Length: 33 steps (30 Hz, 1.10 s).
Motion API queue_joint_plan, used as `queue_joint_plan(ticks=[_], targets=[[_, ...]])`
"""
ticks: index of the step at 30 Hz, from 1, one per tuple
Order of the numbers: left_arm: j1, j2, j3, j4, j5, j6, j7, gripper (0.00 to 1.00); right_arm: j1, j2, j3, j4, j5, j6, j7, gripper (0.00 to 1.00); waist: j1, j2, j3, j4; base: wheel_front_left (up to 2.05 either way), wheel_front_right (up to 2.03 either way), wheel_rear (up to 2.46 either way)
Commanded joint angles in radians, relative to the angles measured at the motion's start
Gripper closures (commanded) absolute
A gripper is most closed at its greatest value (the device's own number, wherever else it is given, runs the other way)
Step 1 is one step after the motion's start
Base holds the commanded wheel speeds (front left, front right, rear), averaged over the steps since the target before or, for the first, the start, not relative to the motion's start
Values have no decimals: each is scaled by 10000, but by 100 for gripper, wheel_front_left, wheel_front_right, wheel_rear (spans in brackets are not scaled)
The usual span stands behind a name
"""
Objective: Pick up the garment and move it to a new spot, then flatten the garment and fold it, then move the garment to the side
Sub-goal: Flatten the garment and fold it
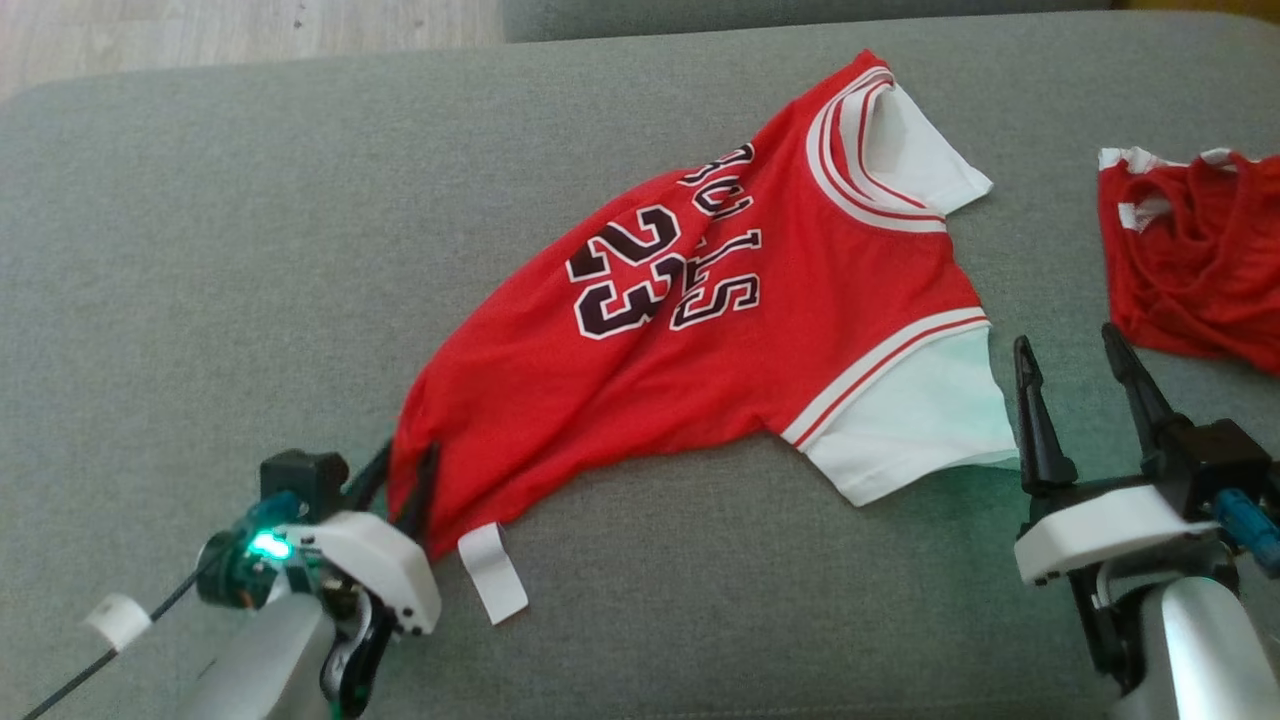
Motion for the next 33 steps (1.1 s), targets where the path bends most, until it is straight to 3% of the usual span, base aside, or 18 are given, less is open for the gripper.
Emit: queue_joint_plan(ticks=[1, 2, 3, 20, 21, 22, 29, 33], targets=[[-553, 83, 238, -97, -97, -123, -122, 82, -368, -127, 232, -402, 97, -7, -9, 0, -2, -1, 42, -36, 0, 0, 0], [-613, 65, 233, -70, -89, -158, -212, 99, -363, -126, 235, -408, 100, -7, -22, 0, -2, -1, 62, -50, 0, 0, 0], [-676, 60, 243, -44, -70, -165, -323, 100, -365, -125, 233, -412, 101, -7, -35, 0, -2, -1, 83, -63, 0, 0, 0], [-2242, 311, 556, 708, 315, 54, -1523, 100, -796, 32, 282, -248, 116, -7, -245, 0, -2, -1, 620, -305, 0, 0, 0], [-2269, 293, 587, 783, 306, 77, -1611, 54, -820, 47, 276, -213, 137, -7, -282, 0, -2, -1, 595, -318, 0, 0, 0], [-2267, 264, 625, 841, 281, 96, -1702, 0, -833, 61, 262, -181, 150, -7, -335, 0, -2, -1, 559, -322, 0, 0, 0], [-1555, 146, 828, 691, 266, 272, -2216, 0, -583, 132, 11, -25, 192, -7, -624, 0, -2, -1, 21, -142, 0, 0, 0], [-504, 171, 1136, -205, 303, 492, -2323, 0, -268, 149, -8, 45, 372, -7, -747, 0, -2, -1, -526, 124, 0, 0, 0]])
